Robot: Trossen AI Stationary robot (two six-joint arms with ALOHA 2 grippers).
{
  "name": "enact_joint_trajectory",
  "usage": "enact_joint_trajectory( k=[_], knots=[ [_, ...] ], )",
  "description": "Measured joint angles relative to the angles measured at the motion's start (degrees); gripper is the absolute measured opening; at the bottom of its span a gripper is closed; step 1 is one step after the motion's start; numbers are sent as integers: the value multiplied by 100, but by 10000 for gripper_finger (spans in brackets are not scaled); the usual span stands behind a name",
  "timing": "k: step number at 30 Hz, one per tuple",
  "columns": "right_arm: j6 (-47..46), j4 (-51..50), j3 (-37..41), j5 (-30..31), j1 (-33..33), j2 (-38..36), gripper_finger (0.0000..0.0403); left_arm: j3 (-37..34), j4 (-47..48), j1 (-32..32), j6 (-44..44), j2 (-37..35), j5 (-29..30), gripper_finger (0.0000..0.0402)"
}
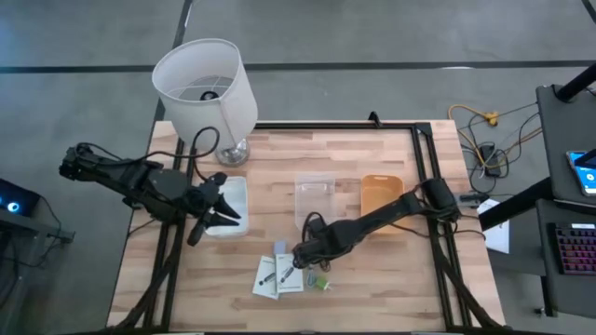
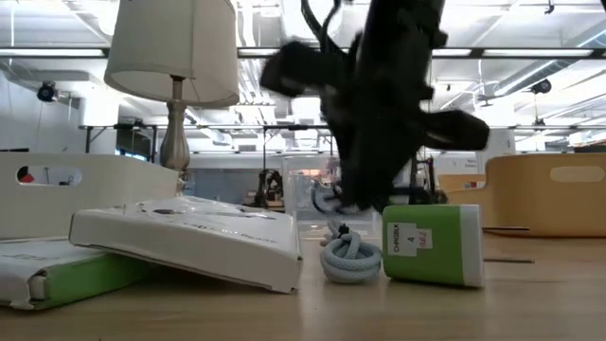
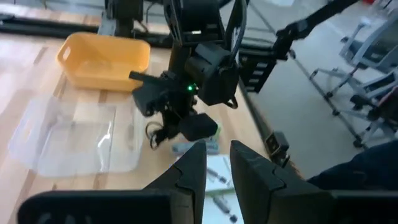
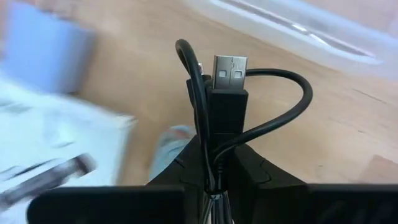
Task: Pick and place items into bin
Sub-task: Put the black charger cable into the white bin
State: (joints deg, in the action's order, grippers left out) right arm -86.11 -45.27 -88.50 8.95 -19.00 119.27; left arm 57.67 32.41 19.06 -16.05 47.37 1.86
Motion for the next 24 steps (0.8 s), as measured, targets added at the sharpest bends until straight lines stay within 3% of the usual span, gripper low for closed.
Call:
enact_joint_trajectory(
  k=[7, 17, 24],
  knots=[
    [783, 605, -31, 153, 123, -427, 30, 2, -544, 32, -48, 122, -170, 57],
    [1990, 2685, -38, 169, 468, -693, 29, 2, -479, 463, -161, 423, -316, 57],
    [2363, 2746, -33, 163, 457, -735, 29, 3, -439, 543, -491, 470, -47, 57]
  ],
)
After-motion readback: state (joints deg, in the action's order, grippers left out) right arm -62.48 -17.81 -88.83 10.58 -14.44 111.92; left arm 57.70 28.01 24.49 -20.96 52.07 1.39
